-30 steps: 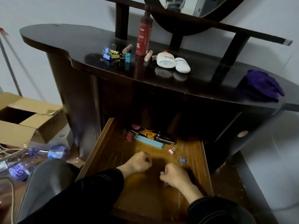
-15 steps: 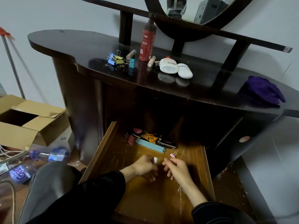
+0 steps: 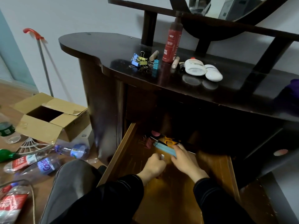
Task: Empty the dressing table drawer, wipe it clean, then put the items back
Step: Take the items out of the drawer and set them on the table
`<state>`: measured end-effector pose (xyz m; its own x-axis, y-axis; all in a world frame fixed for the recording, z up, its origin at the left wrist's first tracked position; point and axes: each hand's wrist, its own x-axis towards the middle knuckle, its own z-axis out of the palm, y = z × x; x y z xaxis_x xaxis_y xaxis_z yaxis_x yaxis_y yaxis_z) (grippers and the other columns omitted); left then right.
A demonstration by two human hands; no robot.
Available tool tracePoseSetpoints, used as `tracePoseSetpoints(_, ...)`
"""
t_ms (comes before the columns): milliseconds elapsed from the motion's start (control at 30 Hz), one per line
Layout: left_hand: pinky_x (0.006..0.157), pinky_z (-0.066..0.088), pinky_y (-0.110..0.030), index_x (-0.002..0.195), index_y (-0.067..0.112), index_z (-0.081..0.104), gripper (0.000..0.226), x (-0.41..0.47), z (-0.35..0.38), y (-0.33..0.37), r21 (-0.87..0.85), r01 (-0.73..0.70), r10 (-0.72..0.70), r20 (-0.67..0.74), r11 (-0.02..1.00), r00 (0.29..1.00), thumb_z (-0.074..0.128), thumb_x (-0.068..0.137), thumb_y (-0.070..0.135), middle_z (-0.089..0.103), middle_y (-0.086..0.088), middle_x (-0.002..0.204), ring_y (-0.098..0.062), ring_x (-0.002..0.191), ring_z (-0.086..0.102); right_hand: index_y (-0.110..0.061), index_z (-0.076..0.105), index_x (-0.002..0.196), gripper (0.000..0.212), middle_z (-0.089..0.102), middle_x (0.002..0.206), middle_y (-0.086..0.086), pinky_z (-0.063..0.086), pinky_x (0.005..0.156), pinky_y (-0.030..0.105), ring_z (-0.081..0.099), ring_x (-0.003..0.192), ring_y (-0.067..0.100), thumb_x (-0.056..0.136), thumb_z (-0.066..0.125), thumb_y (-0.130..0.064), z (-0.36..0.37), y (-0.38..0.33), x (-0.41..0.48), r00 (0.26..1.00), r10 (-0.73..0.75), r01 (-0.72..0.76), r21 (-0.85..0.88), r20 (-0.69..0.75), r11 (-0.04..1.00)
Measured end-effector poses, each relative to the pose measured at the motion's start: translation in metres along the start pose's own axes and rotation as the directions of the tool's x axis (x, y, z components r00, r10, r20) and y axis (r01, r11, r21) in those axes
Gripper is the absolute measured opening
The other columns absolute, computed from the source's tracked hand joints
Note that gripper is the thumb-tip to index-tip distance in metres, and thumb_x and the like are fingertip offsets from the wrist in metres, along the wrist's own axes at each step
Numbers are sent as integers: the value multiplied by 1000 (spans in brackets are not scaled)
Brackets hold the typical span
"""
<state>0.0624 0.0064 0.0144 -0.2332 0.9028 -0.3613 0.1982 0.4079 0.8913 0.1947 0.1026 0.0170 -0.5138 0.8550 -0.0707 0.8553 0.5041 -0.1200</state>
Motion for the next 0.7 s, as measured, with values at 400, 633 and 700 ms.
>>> tracePoseSetpoints(400,37,40,-23,82,15,51,12,6,4,-3,38,-43,44,-23,998,999,49,93,21,58,-2,63,-9,39,48,-22,58,126,37,64,121,-2,54,75,32,67,104,20,93,68,-36,9,5,-8,986,157,-152,-83,57,985)
tracePoseSetpoints(633,38,38,-22,80,16,45,13,7,3,-3,18,-67,68,-49,998,996,51,91,16,53,-2,63,-11,42,46,-31,54,95,27,63,74,-9,37,44,21,59,55,4,83,66,-52,-19,24,-45,967,241,-253,212,79,944)
tracePoseSetpoints(700,39,37,-24,78,16,42,17,2,2,-3,42,-99,101,-55,994,993,52,92,16,52,-4,65,-13,46,45,-33,52,93,24,62,73,-8,36,44,21,55,51,5,84,63,-52,-32,25,-63,969,237,-248,303,74,920)
